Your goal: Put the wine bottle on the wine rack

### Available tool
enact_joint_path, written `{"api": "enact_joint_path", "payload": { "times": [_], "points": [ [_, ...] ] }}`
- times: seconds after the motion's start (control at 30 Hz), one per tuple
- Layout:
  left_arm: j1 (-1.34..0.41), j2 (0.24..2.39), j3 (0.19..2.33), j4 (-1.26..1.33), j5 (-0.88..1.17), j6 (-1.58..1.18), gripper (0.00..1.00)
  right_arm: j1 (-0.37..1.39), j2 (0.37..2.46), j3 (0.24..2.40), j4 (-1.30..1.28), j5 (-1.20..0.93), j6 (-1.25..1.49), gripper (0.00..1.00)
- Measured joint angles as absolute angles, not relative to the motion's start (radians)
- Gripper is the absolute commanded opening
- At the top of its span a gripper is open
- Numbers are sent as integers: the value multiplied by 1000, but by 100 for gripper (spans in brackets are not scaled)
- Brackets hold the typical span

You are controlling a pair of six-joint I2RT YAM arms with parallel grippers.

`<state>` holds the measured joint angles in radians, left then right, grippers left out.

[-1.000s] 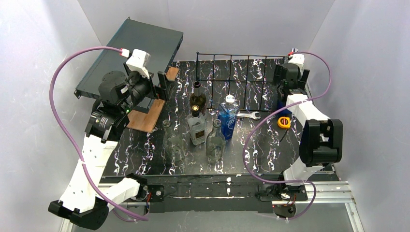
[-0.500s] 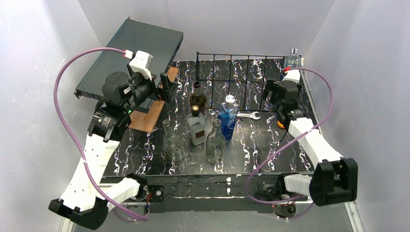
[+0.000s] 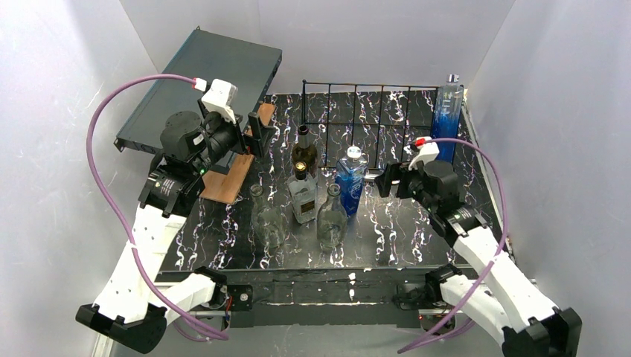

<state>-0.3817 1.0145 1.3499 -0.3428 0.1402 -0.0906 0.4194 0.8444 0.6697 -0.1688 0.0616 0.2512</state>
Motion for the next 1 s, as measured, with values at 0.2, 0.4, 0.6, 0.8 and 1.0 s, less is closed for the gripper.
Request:
{"api": "enact_joint_path", "payload": {
  "times": [0.2,0.4,0.6,0.8,1.0],
  "points": [
    [-382,1015,1349,-337,137,-90,99,449,701,664,-241,-3,293,98],
    [-382,1026,1349,-336,138,-94,99,494,698,680,-295,-19,316,98],
    [-382,1028,1349,-336,136,-97,99,568,766,749,-298,5,318,98],
    [-382,1028,1347,-336,131,-97,99,693,813,801,-297,85,316,99],
    [-382,1028,1347,-336,130,-97,99,832,853,843,-296,210,310,98]
  ]
}}
